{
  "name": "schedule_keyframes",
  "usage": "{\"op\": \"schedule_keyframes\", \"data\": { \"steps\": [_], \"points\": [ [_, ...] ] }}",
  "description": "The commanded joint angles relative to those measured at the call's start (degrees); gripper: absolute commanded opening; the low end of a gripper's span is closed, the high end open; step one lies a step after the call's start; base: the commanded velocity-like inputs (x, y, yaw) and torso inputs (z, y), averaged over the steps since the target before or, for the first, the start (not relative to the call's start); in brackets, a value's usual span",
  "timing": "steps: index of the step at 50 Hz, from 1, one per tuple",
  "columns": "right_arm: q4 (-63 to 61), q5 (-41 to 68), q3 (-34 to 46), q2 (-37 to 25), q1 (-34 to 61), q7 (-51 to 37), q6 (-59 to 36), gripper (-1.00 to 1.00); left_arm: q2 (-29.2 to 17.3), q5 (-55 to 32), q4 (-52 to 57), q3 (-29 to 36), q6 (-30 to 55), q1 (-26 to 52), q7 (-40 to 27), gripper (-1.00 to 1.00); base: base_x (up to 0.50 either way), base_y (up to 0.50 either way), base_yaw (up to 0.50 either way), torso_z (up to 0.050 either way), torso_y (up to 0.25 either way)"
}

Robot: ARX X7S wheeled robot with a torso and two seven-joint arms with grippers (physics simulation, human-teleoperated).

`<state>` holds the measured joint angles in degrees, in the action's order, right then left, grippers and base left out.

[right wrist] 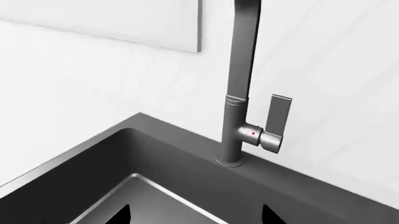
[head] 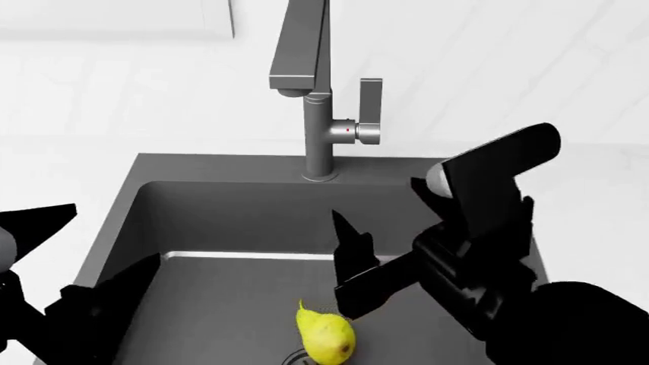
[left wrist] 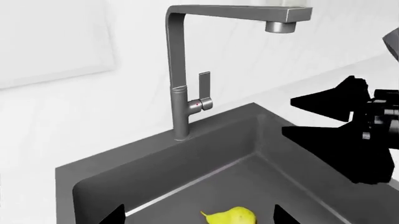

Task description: There is a mixed pile of frozen fruits and vegetables on the counter. Locate all the frozen vegetables and place the items in a bowl on the counter. Take all the frozen fruits and defrost them in a running sink.

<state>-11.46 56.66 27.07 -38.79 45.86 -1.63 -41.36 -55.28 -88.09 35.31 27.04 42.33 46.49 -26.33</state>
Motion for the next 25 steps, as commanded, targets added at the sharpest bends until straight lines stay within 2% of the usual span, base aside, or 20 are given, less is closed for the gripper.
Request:
{"op": "schedule_keyframes", "data": {
  "steps": [1, 8, 15, 25],
  "points": [
    [-7.2, 5.8, -4.6, -4.5, -0.9, -4.0, -2.1, 1.0, -0.4, -2.4, 1.1, -0.6, 0.4, 1.6, -2.0, 1.0, 0.0, 0.0, 0.0, 0.0, 0.0],
    [-9.9, 10.0, -7.6, -7.2, 0.0, -6.2, -3.7, 1.0, -1.6, -6.6, 2.4, -1.9, 1.4, 5.4, -4.0, 1.0, 0.0, 0.0, 0.0, 0.0, 0.0],
    [-14.4, 13.4, -10.7, -11.3, -1.7, -8.5, -4.2, 1.0, -3.7, -9.0, 4.3, -3.0, 0.7, 4.9, -4.9, 1.0, 0.0, 0.0, 0.0, 0.0, 0.0],
    [-21.8, 19.4, -17.3, -18.0, -8.0, -12.9, -2.6, 1.0, -9.8, -11.8, 8.4, -7.0, -2.9, 0.2, -5.3, 1.0, 0.0, 0.0, 0.0, 0.0, 0.0]
  ]
}}
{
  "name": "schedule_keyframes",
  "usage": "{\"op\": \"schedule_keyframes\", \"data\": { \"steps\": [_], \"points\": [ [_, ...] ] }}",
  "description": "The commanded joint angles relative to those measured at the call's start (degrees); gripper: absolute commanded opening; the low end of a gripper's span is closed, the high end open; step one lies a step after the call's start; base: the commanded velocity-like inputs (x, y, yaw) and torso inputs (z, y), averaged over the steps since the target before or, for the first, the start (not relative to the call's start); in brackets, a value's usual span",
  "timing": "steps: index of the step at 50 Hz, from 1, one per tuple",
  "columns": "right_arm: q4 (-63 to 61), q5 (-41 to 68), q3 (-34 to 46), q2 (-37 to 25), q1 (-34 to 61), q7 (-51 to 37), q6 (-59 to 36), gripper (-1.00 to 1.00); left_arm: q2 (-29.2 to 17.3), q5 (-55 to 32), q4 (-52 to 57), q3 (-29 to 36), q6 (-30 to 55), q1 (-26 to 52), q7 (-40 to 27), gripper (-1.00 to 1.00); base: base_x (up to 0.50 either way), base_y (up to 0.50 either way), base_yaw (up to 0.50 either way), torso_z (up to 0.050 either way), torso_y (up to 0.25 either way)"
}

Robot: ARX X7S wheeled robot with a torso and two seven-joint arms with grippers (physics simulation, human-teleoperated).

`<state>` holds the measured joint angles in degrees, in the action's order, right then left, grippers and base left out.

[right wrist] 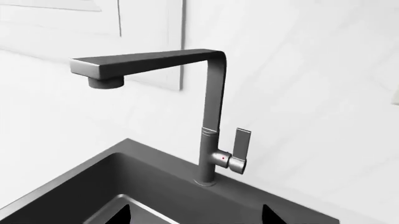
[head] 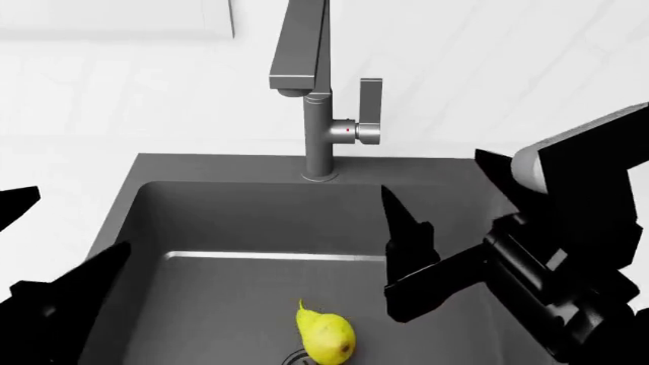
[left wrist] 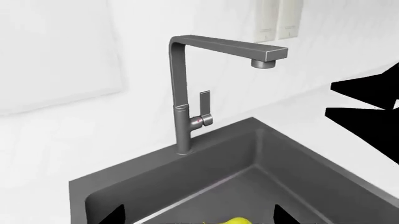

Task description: There is a mixed pile of frozen fruits and vegetables on the counter. Locate all the frozen vegetables and place the items in a bowl on the counter. Take all the frozen fruits and defrost them in a running sink.

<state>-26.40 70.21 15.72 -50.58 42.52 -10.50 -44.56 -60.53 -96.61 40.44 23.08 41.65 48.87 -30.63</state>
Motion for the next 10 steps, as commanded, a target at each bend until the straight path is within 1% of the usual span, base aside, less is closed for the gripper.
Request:
{"op": "schedule_keyframes", "data": {
  "steps": [1, 5, 10],
  "points": [
    [-7.4, 6.3, -6.6, -6.7, -5.4, -4.3, 1.0, 1.0, -4.9, -3.6, 3.5, -3.3, -2.6, -2.4, -1.1, 1.0, 0.0, 0.0, 0.0, 0.0, 0.0],
    [-9.7, 8.4, -10.0, -9.4, -9.2, -5.4, 2.7, 1.0, -6.4, -3.6, 5.0, -4.4, -3.9, -4.6, -1.4, 1.0, 0.0, 0.0, 0.0, 0.0, 0.0],
    [-13.1, 10.7, -16.3, -13.2, -16.5, -6.7, 5.6, 1.0, -9.1, -3.4, 6.6, -6.4, -6.8, -8.9, -1.3, 1.0, 0.0, 0.0, 0.0, 0.0, 0.0]
  ]
}}
